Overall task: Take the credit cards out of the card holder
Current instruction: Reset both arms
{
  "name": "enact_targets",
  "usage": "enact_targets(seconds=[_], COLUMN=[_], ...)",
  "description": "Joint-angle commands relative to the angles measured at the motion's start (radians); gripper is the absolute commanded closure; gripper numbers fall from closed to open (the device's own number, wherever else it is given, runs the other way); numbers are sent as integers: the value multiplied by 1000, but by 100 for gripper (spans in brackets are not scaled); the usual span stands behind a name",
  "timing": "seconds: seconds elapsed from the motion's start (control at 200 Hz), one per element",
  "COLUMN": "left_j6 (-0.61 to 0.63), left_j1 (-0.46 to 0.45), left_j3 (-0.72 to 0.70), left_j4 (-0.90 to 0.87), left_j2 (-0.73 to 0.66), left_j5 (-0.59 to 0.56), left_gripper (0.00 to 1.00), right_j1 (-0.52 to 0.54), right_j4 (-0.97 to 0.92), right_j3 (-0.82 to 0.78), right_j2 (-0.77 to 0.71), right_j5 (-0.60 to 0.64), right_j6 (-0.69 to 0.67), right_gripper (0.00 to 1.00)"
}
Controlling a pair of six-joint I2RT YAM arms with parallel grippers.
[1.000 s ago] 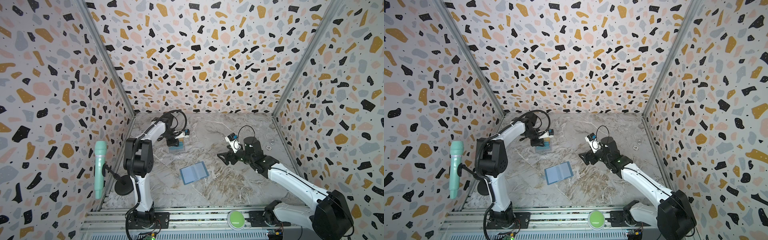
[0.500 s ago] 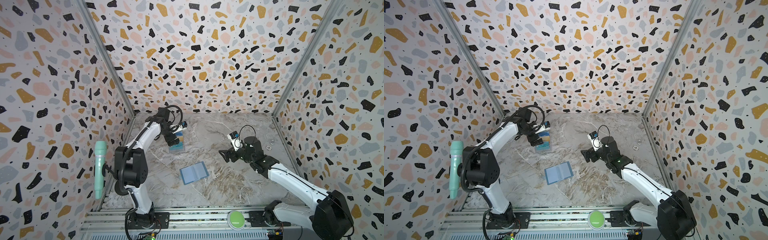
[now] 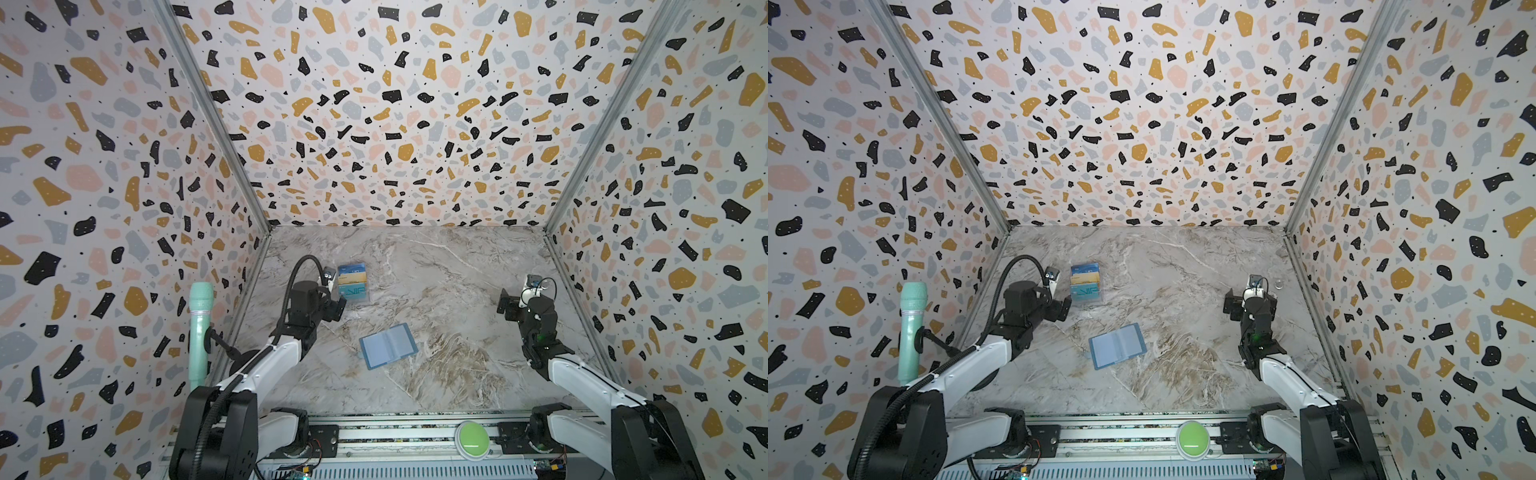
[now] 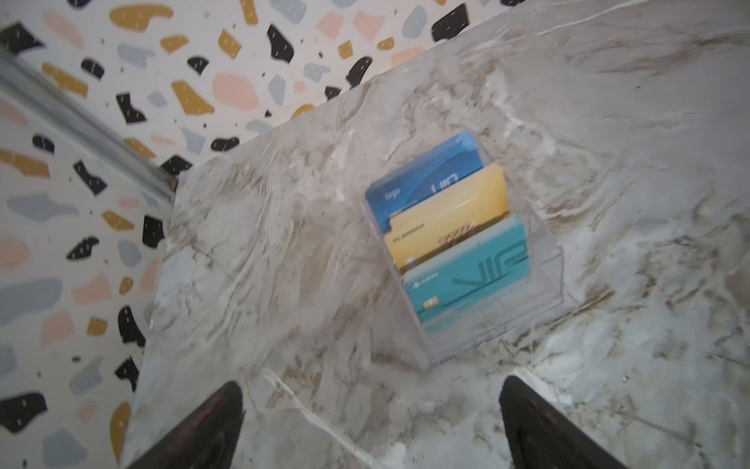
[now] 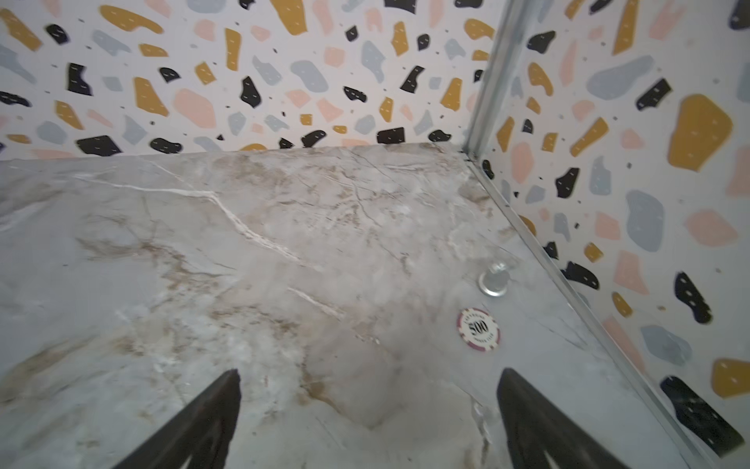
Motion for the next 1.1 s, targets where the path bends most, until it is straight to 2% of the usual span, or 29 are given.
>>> enact_targets(seconds=[0.0,0.075,0.13,0.2,0.325,0.385,0.445,0.496,0.556,0.591,0.641,1.096], left_j6=[-135,-175,-183,-202,-220,-228,-217,-222,-219,-230,-241,-245], left_j1=[2,2,2,2,2,2,2,2,2,2,2,9], left_j3=[-85,-172,-203,-177,-245,-280,-340,-367,-343,-324,-323,-320], left_j4=[376,544,634,597,775,803,943,1021,942,893,927,906], left_j2=[28,74,111,119,164,146,181,197,177,173,196,184], left_j5=[-143,-206,-209,-210,-241,-250,-237,-243,-239,-261,-289,-283], left_gripper=[0,0,0,0,0,0,0,0,0,0,0,0], right_j1=[-34,-38,-39,-38,-39,-37,-35,-37,-47,-62,-71,-71], right_j4=[243,388,486,518,616,736,868,779,660,660,642,650], right_j3=[-62,-116,-138,-119,-119,-154,-167,-134,-87,-84,-81,-84], right_j2=[25,81,140,191,288,357,420,404,400,402,398,397], right_j5=[33,6,1,-14,-101,-131,-127,-142,-167,-186,-196,-196], right_j6=[-6,-27,-45,-68,-114,-125,-137,-135,-127,-116,-112,-113], right_gripper=[1,1,1,1,1,1,1,1,1,1,1,1])
